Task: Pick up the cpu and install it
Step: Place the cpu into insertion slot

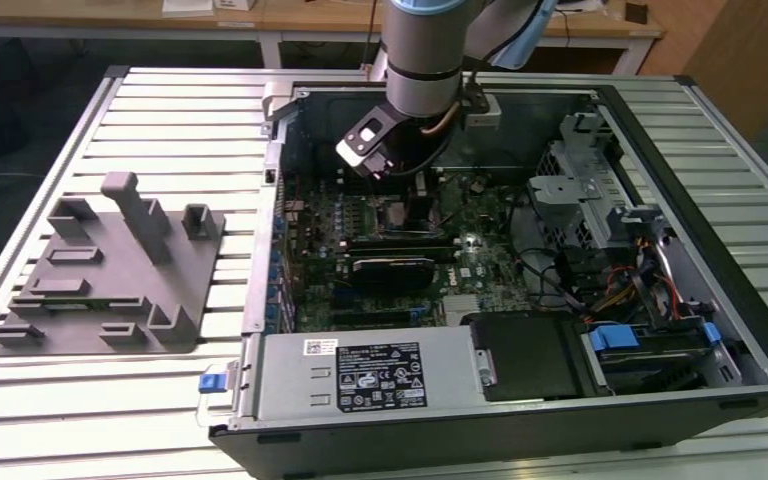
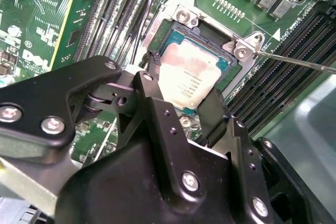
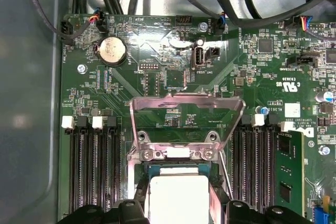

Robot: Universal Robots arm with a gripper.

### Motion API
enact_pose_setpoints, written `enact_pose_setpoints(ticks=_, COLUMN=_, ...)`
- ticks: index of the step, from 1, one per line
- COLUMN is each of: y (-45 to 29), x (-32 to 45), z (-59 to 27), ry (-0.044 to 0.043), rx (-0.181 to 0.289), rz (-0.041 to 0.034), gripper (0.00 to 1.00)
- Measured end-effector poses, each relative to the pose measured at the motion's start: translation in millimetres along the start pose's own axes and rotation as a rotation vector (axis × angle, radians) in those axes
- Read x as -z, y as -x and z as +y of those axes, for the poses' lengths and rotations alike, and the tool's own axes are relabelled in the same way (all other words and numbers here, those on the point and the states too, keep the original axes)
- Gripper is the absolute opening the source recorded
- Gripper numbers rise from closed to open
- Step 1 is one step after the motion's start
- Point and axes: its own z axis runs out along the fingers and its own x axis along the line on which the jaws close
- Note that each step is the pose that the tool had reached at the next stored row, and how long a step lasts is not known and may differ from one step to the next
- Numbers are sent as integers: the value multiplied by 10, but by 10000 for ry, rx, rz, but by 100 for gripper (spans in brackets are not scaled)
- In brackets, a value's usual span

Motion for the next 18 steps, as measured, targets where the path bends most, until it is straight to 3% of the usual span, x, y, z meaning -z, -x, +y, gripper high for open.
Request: enact_pose_setpoints(ticks=18, y=-1, x=-16, z=-12, ry=-12, rx=-193, rz=65, gripper=54)
